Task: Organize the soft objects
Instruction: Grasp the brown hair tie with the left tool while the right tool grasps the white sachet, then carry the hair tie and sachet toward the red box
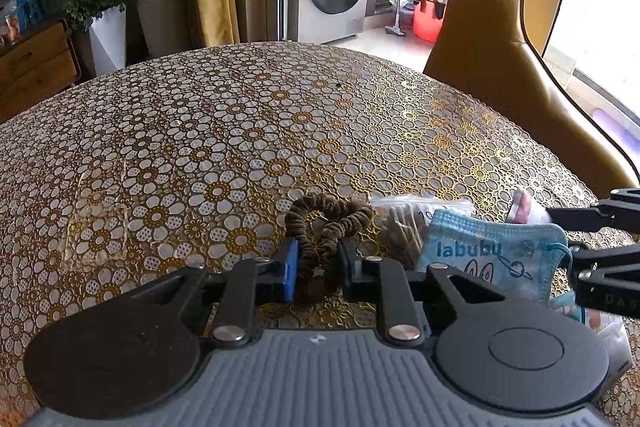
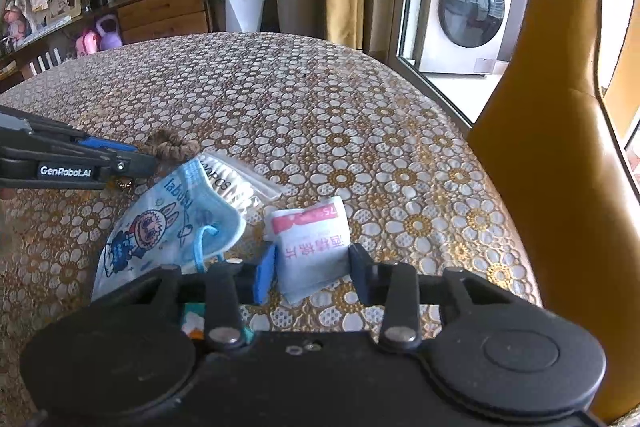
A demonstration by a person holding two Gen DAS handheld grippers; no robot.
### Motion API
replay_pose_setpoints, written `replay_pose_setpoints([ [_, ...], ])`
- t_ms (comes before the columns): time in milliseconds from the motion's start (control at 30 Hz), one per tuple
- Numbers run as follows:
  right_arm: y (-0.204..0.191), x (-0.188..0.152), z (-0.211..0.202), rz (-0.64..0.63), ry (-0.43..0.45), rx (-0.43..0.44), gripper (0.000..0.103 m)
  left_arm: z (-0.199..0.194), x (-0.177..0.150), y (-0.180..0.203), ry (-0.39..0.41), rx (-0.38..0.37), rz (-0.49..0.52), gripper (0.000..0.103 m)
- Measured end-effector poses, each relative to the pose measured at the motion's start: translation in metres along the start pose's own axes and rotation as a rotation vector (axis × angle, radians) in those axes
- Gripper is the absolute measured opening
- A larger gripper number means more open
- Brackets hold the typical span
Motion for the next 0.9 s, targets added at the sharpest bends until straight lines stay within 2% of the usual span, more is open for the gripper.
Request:
replay_pose_setpoints([
  [200, 0.010, 0.007, -0.017, 0.038, 0.030, -0.029, 0.037, -0.011, 0.001, -0.011, -0.009, 0.002, -0.036, 0.010],
  [400, 0.006, 0.015, -0.047, 0.055, 0.069, -0.017, 0.037, -0.040, 0.004, -0.020, 0.010, -0.006, -0.063, 0.010],
  [633, -0.020, 0.025, -0.093, 0.052, 0.123, 0.008, 0.037, -0.092, 0.006, -0.026, 0.046, -0.026, -0.073, 0.010],
  [900, -0.067, 0.034, -0.148, 0.049, 0.171, 0.071, 0.037, -0.158, 0.001, -0.037, 0.073, -0.046, -0.096, 0.010],
])
Point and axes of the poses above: each gripper's, at about its wrist camera, not at the fingertips, and z roughly the way its jaws point, y to its right, x to its top, the point moved 8 cm from there along z, roughly the way its jaws point
